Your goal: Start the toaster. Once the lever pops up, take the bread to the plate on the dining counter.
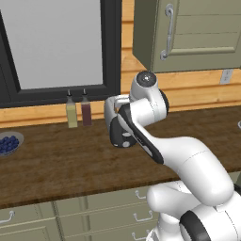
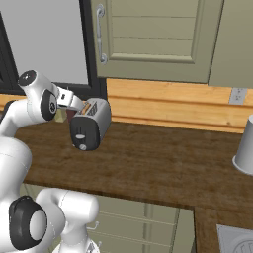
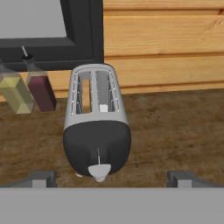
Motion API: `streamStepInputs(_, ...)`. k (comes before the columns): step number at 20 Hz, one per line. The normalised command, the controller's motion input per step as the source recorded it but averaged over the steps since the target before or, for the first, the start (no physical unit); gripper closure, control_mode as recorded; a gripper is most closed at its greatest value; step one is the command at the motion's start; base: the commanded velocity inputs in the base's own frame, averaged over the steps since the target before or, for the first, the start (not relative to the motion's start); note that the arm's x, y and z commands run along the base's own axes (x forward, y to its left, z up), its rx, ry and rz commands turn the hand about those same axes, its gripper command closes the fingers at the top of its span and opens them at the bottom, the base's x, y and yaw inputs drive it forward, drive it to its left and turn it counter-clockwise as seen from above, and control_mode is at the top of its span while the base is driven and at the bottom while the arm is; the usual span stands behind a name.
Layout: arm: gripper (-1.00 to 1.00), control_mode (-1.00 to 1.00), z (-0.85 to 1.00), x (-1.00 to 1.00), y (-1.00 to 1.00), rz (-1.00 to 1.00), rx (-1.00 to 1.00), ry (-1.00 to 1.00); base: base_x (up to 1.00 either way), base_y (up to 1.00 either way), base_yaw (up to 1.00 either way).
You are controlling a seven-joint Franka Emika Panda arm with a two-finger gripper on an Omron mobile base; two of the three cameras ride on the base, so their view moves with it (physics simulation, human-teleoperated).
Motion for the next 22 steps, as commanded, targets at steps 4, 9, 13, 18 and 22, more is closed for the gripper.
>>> streamStepInputs(4, -1.0, -1.0, 0.0, 0.0, 0.0, 0.0, 0.0, 0.0, 0.0, 0.0, 0.0)
streamStepInputs(9, -1.0, -1.0, 0.0, 0.0, 0.0, 0.0, 0.0, 0.0, 0.0, 0.0, 0.0)
streamStepInputs(13, -1.0, -1.0, 0.0, 0.0, 0.0, 0.0, 0.0, 0.0, 0.0, 0.0, 0.0)
streamStepInputs(18, -1.0, -1.0, 0.0, 0.0, 0.0, 0.0, 0.0, 0.0, 0.0, 0.0, 0.0)
streamStepInputs(22, -1.0, -1.0, 0.0, 0.0, 0.0, 0.0, 0.0, 0.0, 0.0, 0.0, 0.0)
